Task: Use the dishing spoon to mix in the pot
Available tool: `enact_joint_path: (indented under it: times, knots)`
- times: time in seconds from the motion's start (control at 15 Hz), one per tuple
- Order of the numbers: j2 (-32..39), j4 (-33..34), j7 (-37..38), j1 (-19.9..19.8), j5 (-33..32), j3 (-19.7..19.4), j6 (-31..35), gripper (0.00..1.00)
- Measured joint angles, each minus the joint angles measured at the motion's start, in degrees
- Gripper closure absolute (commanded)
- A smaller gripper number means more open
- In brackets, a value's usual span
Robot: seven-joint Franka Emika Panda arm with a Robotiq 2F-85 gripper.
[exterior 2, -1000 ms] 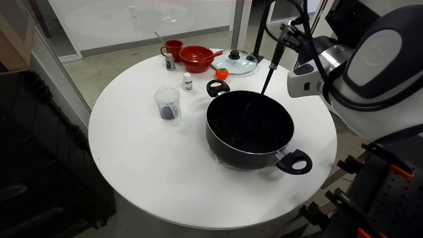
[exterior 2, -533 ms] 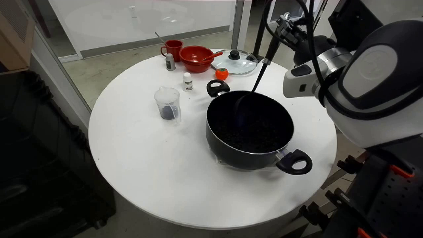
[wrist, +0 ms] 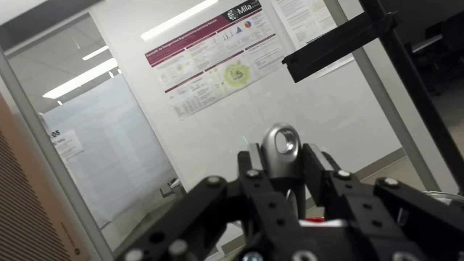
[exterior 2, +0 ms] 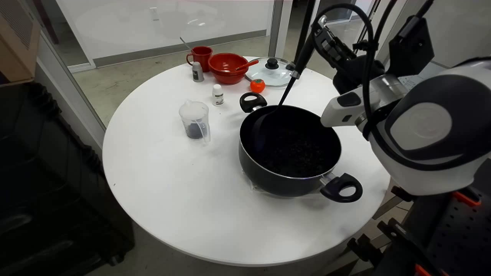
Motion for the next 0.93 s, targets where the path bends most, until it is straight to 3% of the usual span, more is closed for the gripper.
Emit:
enact_joint_path:
  times: [0.47,0.93]
  knots:
    - [7.54,-0.03,12.22,9.68,0.01,-8.24,-8.38,0.92]
    - [8.11,0.09,10.28,10.00,0.17,-15.46,-3.26,0.92]
